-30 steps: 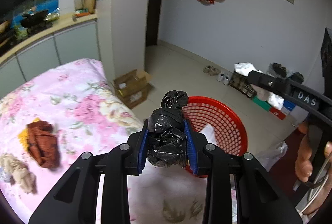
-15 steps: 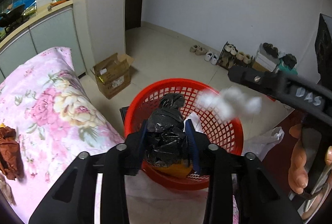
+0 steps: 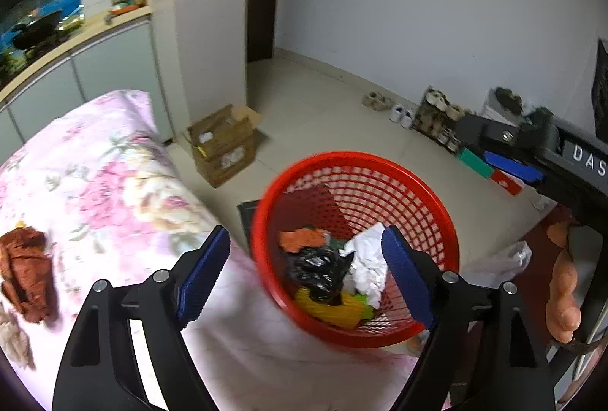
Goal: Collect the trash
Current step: 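Move both open tools back over the remaining trash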
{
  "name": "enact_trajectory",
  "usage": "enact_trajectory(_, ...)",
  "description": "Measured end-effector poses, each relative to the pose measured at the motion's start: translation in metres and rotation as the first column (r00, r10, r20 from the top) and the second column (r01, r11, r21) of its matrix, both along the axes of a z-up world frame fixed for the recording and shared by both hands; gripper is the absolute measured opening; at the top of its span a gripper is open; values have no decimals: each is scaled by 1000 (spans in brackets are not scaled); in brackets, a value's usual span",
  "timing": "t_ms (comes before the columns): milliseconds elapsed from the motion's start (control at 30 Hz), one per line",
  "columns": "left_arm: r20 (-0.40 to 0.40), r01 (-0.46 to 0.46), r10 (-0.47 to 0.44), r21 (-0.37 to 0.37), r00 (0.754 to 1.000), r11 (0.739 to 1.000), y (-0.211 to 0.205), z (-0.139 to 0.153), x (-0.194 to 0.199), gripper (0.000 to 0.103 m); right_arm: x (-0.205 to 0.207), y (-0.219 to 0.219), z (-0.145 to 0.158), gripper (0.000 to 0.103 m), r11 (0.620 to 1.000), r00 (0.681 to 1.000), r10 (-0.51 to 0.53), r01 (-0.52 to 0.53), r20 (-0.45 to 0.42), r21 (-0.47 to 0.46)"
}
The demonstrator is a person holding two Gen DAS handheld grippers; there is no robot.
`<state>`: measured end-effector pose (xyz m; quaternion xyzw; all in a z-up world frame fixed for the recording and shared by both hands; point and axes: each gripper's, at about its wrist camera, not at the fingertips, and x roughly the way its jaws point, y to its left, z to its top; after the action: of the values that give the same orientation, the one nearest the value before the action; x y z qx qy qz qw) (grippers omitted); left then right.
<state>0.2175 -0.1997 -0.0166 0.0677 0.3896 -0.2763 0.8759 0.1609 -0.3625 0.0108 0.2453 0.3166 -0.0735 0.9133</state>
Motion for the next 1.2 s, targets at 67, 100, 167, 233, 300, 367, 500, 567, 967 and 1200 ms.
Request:
enact_trajectory(67,15,-25,25,2,1000,1000,8,4,-1,80,-2,4,3,72,1000,1000,5,-5,10,-9)
enact_trajectory(100,24,-39,39,4,999,999,13,6,-2,81,-2,7,4,72,1000,1000,9,-9,15,-13)
enact_trajectory(167,43,-68,68,6,997,998,24,10,-6,81,-4,10,6,72,1000,1000,17,-17,24,-22)
enact_trajectory(233,66,-100,100,9,993,995,36,14,-10,81,-6,16,9,72,999,999,29,-28,40,-33)
enact_trajectory(300,76,-124,123,6,989,992,46,18,-12,81,-8,23,12,73,998,998,45,-43,52,-42)
enact_trajectory(367,86,-156,155,0,984,988,59,22,-14,81,-10,31,15,73,997,996,63,-60,63,-52)
enact_trajectory(500,100,-218,217,-5,971,976,84,28,-22,81,-13,48,22,73,991,990,110,-103,84,-80)
enact_trajectory(567,102,-249,248,-3,963,969,98,30,-25,81,-14,57,25,73,987,986,139,-130,92,-93)
enact_trajectory(967,101,-415,415,-20,904,910,184,36,-58,81,-25,134,37,77,948,945,309,-296,109,-120)
enact_trajectory(1200,78,-556,555,-17,828,831,255,25,-77,81,-22,179,34,77,912,910,405,-395,89,-111)
